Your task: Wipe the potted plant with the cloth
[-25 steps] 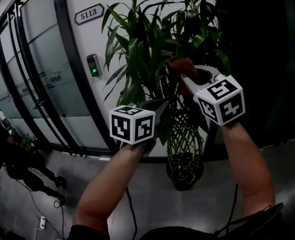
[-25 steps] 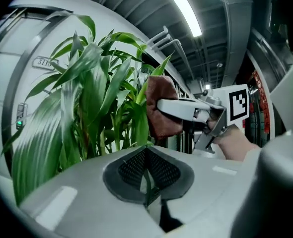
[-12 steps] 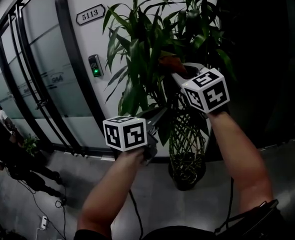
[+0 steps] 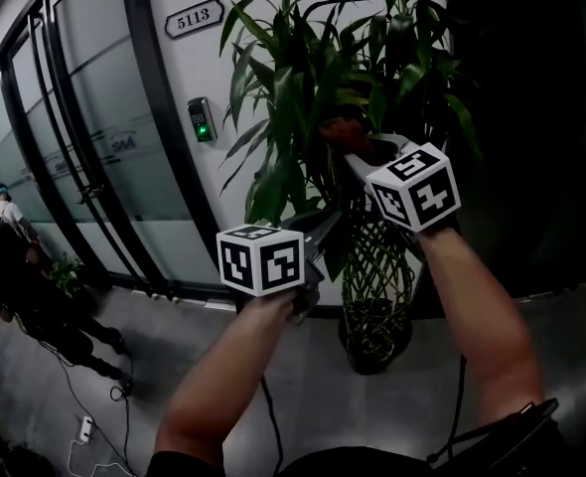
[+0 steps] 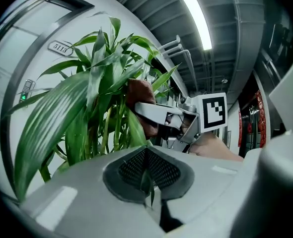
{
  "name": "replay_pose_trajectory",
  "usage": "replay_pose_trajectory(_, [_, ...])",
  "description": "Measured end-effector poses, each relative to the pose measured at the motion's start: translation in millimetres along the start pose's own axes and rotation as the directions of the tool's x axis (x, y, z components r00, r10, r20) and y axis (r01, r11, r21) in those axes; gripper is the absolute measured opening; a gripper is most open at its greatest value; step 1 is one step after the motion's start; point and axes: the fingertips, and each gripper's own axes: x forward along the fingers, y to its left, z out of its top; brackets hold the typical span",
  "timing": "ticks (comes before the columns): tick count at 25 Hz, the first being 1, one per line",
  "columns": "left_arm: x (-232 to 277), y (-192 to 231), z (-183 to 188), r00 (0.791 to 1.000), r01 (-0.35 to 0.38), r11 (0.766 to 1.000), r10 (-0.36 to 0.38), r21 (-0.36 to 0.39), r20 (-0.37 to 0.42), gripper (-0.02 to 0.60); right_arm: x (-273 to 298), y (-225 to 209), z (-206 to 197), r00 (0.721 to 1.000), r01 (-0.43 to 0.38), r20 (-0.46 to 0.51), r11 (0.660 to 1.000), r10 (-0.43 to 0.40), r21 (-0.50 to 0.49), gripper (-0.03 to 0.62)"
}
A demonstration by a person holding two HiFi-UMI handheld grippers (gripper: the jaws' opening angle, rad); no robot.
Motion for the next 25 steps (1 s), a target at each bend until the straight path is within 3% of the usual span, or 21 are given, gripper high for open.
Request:
replay_pose_trajectory(11, [2.4, -6.4, -9.8, 1.000, -0.004, 1.000, 0.004, 0.012, -0.026, 0.017, -12.9, 24.7, -18.8, 0.999, -0.042, -0.032, 0.999, 0.043, 0.021, 0.071])
replay_pose_trajectory(25, [-2.0, -1.1, -15.3, 1.000, 0.002, 0.999, -0.001, -0.054, 0.012, 0.017, -35.4, 52.5, -49.0, 0.995, -0.084, -0.048, 0.991, 0.089, 0.099, 0.071])
